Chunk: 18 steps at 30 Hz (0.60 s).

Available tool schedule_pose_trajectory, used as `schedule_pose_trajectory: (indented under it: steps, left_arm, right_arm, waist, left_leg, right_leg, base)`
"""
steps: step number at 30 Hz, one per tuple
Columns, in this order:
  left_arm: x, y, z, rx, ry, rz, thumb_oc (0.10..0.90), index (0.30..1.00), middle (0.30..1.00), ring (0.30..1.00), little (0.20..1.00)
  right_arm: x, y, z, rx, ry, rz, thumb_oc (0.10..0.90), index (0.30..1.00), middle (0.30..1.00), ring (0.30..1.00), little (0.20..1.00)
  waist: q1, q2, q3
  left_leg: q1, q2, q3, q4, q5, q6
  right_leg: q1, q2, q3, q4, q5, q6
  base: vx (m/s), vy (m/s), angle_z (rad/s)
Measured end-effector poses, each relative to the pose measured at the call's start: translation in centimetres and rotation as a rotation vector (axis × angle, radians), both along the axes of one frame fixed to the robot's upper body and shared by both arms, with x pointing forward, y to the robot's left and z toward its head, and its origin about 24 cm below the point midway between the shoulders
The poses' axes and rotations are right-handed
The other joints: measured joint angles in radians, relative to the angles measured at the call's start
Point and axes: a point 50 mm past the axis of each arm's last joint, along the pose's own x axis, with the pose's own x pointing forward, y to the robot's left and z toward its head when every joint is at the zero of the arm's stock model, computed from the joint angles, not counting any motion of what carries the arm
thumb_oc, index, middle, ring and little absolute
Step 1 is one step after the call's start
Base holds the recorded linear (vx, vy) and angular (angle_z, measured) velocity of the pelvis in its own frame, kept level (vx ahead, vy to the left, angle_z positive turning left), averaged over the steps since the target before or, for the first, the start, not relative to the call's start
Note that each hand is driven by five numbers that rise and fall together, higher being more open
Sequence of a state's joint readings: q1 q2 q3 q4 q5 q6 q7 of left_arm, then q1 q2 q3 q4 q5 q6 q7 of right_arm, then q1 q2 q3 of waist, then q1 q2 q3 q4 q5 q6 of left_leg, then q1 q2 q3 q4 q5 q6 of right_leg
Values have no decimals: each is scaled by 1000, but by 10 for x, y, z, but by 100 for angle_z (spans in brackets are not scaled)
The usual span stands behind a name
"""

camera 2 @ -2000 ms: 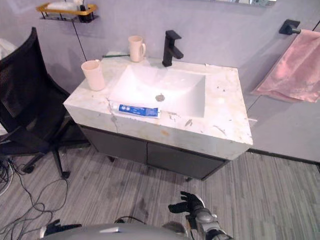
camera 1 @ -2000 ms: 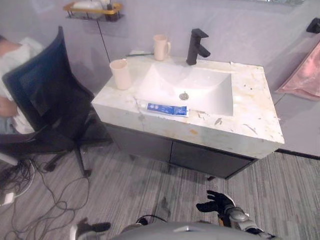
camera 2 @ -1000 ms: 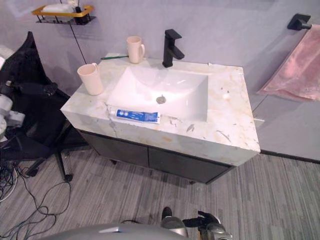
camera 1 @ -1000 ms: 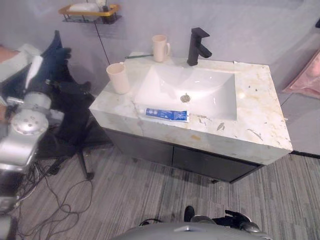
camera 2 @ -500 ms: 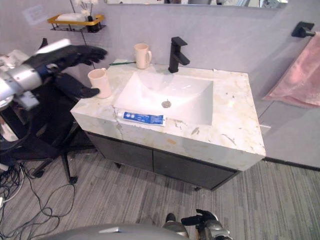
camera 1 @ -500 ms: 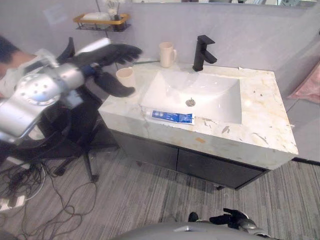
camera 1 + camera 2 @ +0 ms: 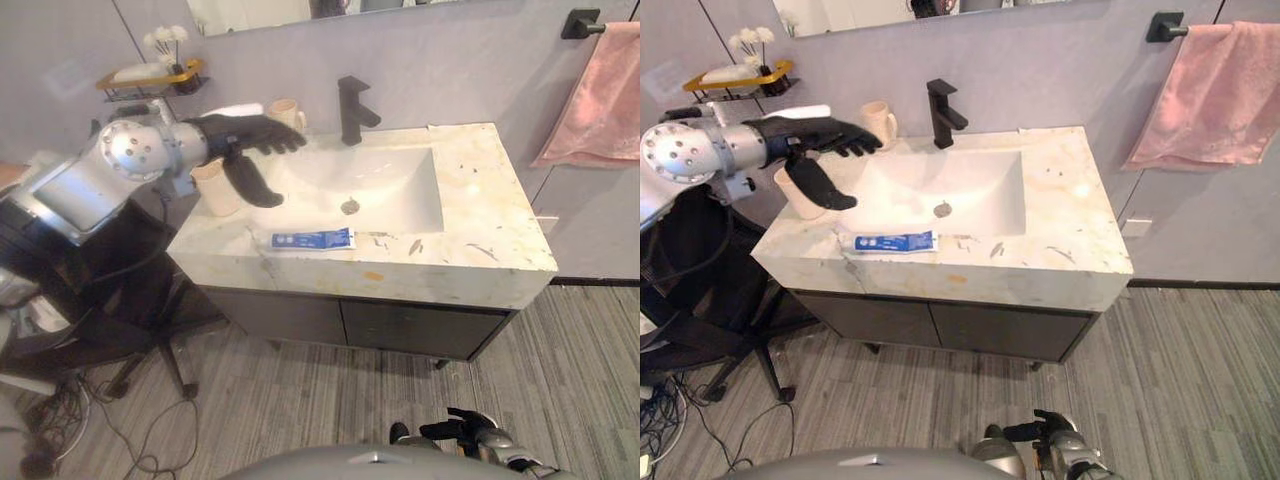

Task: Organize the bathroom.

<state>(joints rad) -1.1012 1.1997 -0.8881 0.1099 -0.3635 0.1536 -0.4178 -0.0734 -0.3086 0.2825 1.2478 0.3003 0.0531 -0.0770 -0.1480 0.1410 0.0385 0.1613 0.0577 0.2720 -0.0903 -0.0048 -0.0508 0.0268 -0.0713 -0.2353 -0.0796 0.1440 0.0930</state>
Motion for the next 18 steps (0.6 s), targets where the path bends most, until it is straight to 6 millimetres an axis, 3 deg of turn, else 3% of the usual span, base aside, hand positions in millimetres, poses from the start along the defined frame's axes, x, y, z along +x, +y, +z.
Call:
schedule_pose_trajectory:
  steps: [6, 9, 11, 18]
  left_arm:
    - [-4, 25, -47, 62, 94, 44, 800, 900, 900, 900, 900]
    - [-20, 42, -94, 45, 166, 47, 800, 900, 900, 900, 900]
    - [-29, 48, -112, 53, 195, 45, 800, 900, 900, 900, 900]
    - [-43, 45, -136, 33, 38, 35, 800, 900, 900, 900, 900]
  right_arm:
    - [-1, -3, 1, -6, 1, -1, 800, 900, 900, 900, 900]
    - [-1, -4, 1, -5, -5, -16, 800, 900, 900, 900, 900]
    - [0, -5, 2, -3, -16, -22, 800, 900, 900, 900, 900]
    - [3, -8, 4, -3, -30, -27, 800, 900, 900, 900, 900]
  waist:
    - [10, 3, 1]
    - [8, 5, 9]
    - [13, 0, 30]
    - [37, 6, 52]
  left_leg:
    - [-5, 3, 4, 0, 3, -1]
    - [-8, 4, 5, 0, 2, -2]
    - [-8, 3, 3, 2, 3, -1]
    - [-10, 1, -2, 3, 2, 0]
  right_leg:
    - [-4, 4, 3, 0, -1, -4]
    - [-8, 4, -2, 0, -1, -7]
    - [-9, 3, -2, 0, 0, -8]
    - [-6, 1, -6, 0, 0, -8]
  base:
    - [0, 0, 0]
    - [0, 0, 0]
    - [-21, 13, 5]
    - [-4, 3, 1]
